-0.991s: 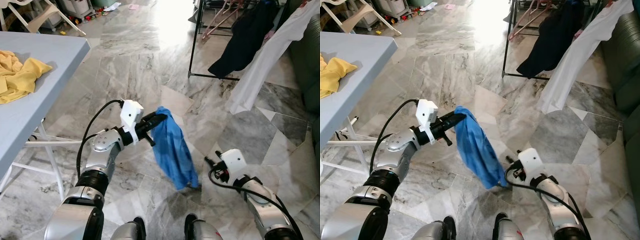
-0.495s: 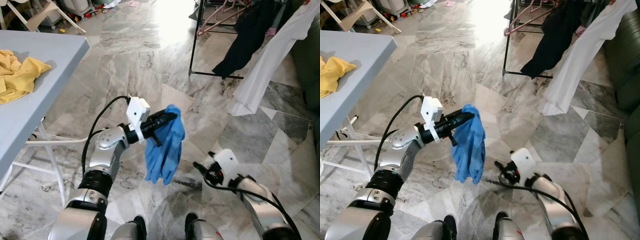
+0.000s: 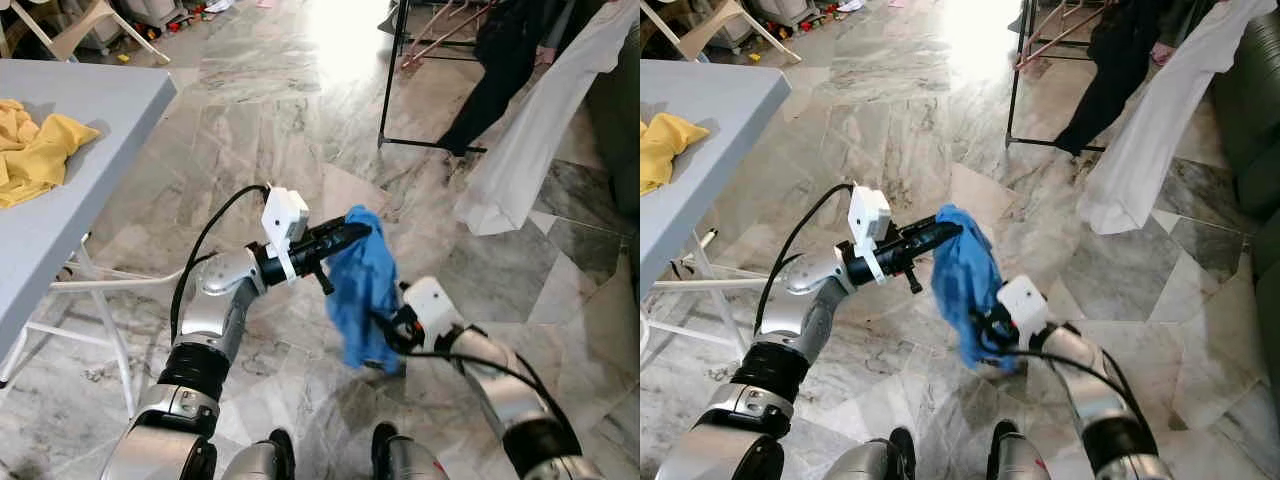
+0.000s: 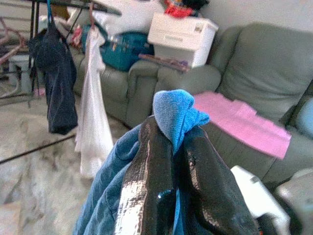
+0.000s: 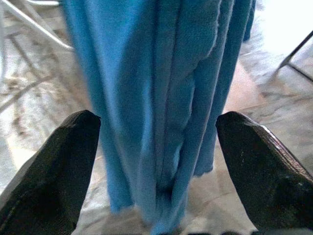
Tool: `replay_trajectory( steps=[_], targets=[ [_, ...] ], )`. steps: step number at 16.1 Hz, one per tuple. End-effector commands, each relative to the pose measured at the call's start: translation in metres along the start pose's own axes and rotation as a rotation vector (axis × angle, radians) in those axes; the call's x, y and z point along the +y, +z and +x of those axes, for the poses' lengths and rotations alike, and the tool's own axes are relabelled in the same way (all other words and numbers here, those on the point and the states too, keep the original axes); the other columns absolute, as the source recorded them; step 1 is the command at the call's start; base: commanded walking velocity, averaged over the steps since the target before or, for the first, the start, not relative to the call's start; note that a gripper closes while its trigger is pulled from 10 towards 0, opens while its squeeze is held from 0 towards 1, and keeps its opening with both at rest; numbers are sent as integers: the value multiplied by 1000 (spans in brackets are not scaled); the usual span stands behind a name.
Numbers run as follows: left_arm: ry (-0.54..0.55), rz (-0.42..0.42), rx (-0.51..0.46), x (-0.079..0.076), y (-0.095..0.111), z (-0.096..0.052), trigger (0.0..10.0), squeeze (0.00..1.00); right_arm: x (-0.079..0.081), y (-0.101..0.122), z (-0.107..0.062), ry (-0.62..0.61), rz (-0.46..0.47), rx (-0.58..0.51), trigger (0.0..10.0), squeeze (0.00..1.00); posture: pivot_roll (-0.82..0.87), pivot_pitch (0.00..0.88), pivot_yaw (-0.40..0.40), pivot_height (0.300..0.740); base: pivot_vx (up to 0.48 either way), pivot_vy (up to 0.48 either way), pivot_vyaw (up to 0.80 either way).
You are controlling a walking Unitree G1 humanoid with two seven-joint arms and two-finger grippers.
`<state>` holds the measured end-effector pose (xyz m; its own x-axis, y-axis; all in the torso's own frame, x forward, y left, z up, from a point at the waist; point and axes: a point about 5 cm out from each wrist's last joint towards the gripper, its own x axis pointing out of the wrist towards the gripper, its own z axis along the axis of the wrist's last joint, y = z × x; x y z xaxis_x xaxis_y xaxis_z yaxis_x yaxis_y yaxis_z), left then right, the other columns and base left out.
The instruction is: Hang hanger
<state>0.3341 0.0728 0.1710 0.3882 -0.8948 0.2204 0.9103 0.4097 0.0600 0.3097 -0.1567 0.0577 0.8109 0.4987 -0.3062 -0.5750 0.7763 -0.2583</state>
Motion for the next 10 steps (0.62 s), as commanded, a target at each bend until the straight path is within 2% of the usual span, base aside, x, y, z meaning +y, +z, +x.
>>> replay_trajectory(
  steps=[1,6,10],
  targets=[
    [-21,7,-33,-2,9,0,10000,0,2,-3,1,-6,-9,10,0,0,-137,226,74,740,0,0,0],
    [-47,4,-77,-7,27,6,10000,0,1,-3,9,-34,-12,17,0,0,-124,225,72,740,0,0,0],
    [-54,-3,-96,-7,37,8,10000,0,0,-12,7,-93,22,35,0,0,-123,225,85,740,0,0,0]
  ],
)
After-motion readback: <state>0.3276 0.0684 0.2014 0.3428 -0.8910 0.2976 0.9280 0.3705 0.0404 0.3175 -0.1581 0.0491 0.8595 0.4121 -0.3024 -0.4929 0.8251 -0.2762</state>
